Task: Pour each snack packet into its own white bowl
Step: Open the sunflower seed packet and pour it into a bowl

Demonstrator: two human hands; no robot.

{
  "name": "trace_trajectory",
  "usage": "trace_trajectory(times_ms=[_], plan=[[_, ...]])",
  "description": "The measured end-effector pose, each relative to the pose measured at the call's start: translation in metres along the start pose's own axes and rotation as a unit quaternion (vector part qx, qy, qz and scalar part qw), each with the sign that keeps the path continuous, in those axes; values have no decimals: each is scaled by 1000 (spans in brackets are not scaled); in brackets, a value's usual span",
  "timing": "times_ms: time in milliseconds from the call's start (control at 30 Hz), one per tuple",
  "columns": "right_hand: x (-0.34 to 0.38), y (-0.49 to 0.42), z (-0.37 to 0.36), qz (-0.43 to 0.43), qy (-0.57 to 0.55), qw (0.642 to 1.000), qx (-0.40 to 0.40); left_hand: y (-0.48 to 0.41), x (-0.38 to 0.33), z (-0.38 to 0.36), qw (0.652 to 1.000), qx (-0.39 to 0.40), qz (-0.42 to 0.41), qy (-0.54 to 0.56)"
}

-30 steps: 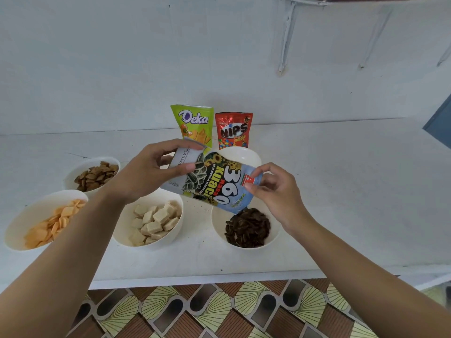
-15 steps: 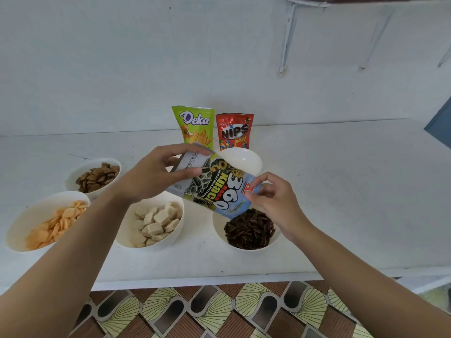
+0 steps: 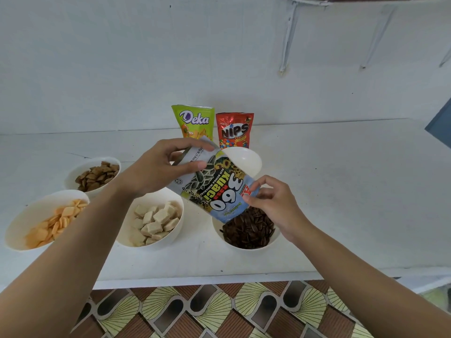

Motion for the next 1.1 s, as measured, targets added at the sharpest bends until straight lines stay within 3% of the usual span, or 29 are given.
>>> trace_trajectory(times_ms=[200,567,767,933,1100], plan=[[15,2,6,65,-25,996,-47,0,-5,4,999,-22,-6,23],[2,-1,2,20,22,998,-48,-3,-10,-5,1000,-2,-23,19],[13,5,8,75,-56,994,-62,-5,-7,5,999,-33,-31,-6],[0,4,0,21,-17,1000,-16,-7,-13,2,995,-66,-64,-39],[-6,1,11,-8,50,997,-58,-12,-20,-12,994,-6,-81,-77]])
Point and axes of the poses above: each hand's wrist, its own y-axis away from the middle knuckle, its own z-axis out of the back of the hand, x = y × z, the point moved 6 cm from there along -y, towards the middle knuckle, and after that the axes turned 11 degrees about -y, right-handed, at the moved point
